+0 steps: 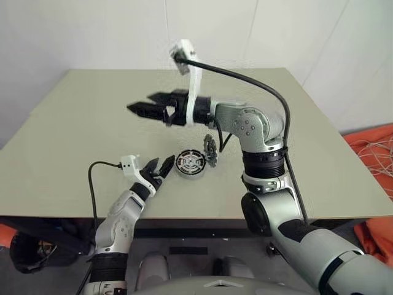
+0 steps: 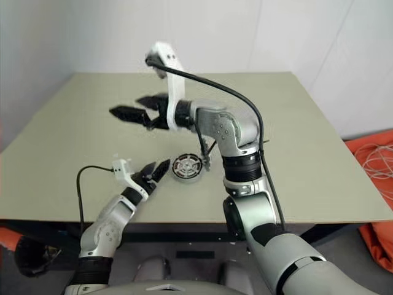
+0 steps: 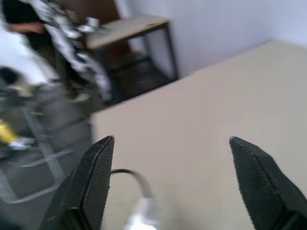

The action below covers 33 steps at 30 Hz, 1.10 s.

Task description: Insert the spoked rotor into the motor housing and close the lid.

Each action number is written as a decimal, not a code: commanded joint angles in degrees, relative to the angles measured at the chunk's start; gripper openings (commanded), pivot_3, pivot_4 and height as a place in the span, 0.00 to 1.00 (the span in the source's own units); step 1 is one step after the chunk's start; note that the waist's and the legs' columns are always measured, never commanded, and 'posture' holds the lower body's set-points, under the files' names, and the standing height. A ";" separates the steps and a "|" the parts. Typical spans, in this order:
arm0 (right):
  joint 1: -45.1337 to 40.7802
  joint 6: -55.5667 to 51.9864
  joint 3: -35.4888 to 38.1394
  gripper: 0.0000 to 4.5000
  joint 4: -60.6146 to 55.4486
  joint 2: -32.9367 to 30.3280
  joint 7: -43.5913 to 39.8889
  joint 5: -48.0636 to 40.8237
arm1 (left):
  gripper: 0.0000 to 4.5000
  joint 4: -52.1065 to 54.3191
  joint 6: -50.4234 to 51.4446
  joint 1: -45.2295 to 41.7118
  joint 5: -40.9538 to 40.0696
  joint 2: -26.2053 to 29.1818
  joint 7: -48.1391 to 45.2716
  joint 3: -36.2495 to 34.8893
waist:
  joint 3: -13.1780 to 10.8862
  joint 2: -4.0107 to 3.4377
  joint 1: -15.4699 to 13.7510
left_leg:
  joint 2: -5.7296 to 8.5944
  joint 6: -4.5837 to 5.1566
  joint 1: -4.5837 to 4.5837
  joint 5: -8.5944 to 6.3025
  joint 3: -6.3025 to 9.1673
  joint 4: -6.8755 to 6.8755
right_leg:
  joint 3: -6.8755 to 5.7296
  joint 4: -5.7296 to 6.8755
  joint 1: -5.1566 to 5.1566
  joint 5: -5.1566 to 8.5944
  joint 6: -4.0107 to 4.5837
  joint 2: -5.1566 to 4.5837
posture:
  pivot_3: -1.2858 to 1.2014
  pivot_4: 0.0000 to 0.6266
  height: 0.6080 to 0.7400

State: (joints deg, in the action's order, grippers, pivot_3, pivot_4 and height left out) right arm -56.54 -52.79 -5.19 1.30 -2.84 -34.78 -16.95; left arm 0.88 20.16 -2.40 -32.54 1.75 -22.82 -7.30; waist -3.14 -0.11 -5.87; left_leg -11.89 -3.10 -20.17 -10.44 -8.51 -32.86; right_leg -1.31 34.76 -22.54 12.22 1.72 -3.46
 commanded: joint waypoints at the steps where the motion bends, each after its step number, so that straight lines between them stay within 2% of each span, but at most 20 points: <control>1: 3.58 21.56 -9.32 0.71 6.04 -8.81 1.07 13.67 | 0.93 1.45 -0.35 -0.79 -0.10 0.20 -0.16 -0.11 | 0.01 0.11 -0.08 | 0.01 0.00 0.06 0.00 0.00 -0.02 | 0.00 -0.01 0.10 0.00 -0.07 -0.06 | 0.52 0.00 1.00; 6: 5.00 34.31 -12.74 0.30 16.53 -18.01 1.31 22.08 | 0.93 1.65 -0.57 -0.58 -0.03 0.21 -0.09 -0.22 | -0.11 0.05 0.45 | 0.08 0.00 -0.03 0.00 -0.03 -0.14 | 0.01 0.06 -0.02 -0.04 -0.13 0.00 | 0.52 0.00 1.00; 10: 5.77 39.12 -14.23 0.00 20.18 -23.63 -1.63 25.68 | 0.93 1.87 -0.61 -0.32 -0.08 0.23 -0.12 -0.27 | -0.11 0.05 0.57 | -0.02 0.03 -0.07 -0.01 -0.03 -0.13 | 0.01 0.07 -0.08 -0.21 0.27 0.16 | 0.52 0.00 1.00; 14: 9.69 40.90 -16.54 0.00 17.26 -29.93 -13.22 25.77 | 0.93 2.00 -0.50 -0.32 0.00 0.52 -0.42 -0.11 | -0.11 0.07 0.51 | 0.00 0.15 -0.07 -0.08 -0.04 -0.14 | 0.01 0.04 -0.04 -0.21 0.37 0.15 | 0.52 0.00 1.00; 16: 12.73 39.84 -16.99 0.00 13.71 -32.90 -20.73 23.36 | 0.93 2.10 -0.33 -0.29 0.21 0.96 -0.75 0.16 | -0.13 0.08 0.35 | -0.01 0.24 -0.07 -0.13 -0.04 -0.18 | 0.01 0.02 0.00 -0.21 0.38 0.14 | 0.52 0.00 1.00; 19: 16.94 37.04 -16.26 0.00 8.91 -34.91 -27.45 20.05 | 0.93 2.31 -0.04 -0.07 0.16 1.28 -0.98 0.48 | -0.14 0.08 0.41 | -0.01 0.48 -0.07 -0.27 -0.05 -0.24 | 0.01 0.02 0.04 -0.22 0.38 0.13 | 0.52 0.00 1.00; 24: 20.20 32.58 -13.69 0.00 5.01 -32.26 -26.49 17.06 | 0.93 2.47 0.19 0.16 -0.04 1.54 -1.13 0.83 | -0.14 0.07 0.98 | -0.07 0.46 0.15 -0.26 -0.07 -0.26 | 0.01 0.09 0.12 -0.20 0.35 0.16 | 0.52 0.00 1.00; 29: 21.95 29.51 -11.27 0.00 3.72 -27.60 -20.52 16.30 | 0.93 2.90 0.34 0.51 -0.07 1.61 -1.16 1.28 | -0.13 0.08 0.91 | -0.08 0.46 0.18 -0.25 -0.07 -0.37 | 0.00 0.11 0.20 -0.15 0.25 0.14 | 0.52 0.00 1.00; 33: 23.45 26.77 -10.85 0.00 0.35 -24.61 -19.85 13.52 | 0.93 3.22 0.45 0.65 -0.14 1.57 -0.91 1.26 | -0.13 0.08 0.63 | -0.06 0.47 0.15 -0.26 -0.06 -0.38 | 0.00 0.09 0.21 -0.22 0.36 0.13 | 0.52 0.00 1.00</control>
State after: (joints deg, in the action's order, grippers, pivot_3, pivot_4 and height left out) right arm -32.74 -25.22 -18.01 5.36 -28.05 -54.70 -1.06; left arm 1.59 20.61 -1.41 -32.52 3.31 -23.46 -6.34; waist -3.27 -0.03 -5.24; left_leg -11.96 -2.63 -20.03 -10.70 -8.56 -33.21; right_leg -1.30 34.85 -22.35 12.00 2.09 -3.32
